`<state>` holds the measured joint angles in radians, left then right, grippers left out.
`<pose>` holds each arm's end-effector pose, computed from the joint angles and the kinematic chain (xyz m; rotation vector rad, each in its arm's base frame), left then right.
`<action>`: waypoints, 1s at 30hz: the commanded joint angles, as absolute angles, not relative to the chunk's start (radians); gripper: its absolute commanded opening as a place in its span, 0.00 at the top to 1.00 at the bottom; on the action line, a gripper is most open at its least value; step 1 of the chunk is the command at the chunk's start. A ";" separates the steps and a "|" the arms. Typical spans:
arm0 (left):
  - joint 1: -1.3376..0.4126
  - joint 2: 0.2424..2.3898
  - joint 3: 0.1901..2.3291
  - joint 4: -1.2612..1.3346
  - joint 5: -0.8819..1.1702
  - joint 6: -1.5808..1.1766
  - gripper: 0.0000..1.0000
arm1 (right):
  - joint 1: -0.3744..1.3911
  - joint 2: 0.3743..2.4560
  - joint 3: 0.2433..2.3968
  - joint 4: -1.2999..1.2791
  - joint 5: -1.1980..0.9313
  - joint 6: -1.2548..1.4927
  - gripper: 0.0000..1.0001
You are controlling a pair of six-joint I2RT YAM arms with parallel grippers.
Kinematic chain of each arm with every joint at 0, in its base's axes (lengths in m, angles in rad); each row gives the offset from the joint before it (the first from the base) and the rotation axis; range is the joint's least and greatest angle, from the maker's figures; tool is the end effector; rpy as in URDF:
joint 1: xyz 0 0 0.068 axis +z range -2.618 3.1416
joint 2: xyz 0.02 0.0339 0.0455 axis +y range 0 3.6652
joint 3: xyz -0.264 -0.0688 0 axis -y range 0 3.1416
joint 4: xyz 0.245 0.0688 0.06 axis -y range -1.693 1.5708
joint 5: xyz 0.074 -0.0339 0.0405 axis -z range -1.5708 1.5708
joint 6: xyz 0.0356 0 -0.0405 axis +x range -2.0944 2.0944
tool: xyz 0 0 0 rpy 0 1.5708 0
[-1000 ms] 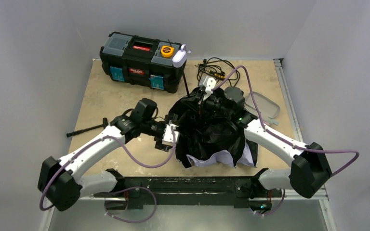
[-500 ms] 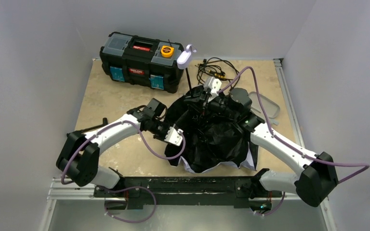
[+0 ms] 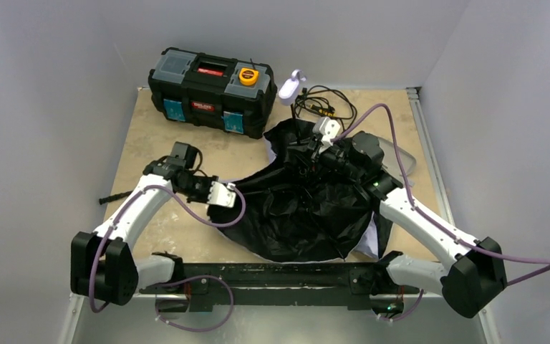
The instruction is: Open the umbrella
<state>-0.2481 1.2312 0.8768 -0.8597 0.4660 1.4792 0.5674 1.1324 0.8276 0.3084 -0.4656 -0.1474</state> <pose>0.2089 -0.0694 0.2345 2.0312 1.5908 -0.2311 0.2153 0.1561 0.3366 -0.8972 1.3370 0.6909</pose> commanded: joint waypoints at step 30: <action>-0.437 1.278 1.077 -0.022 0.938 0.387 0.06 | 0.570 1.244 0.994 0.572 -0.584 0.181 1.00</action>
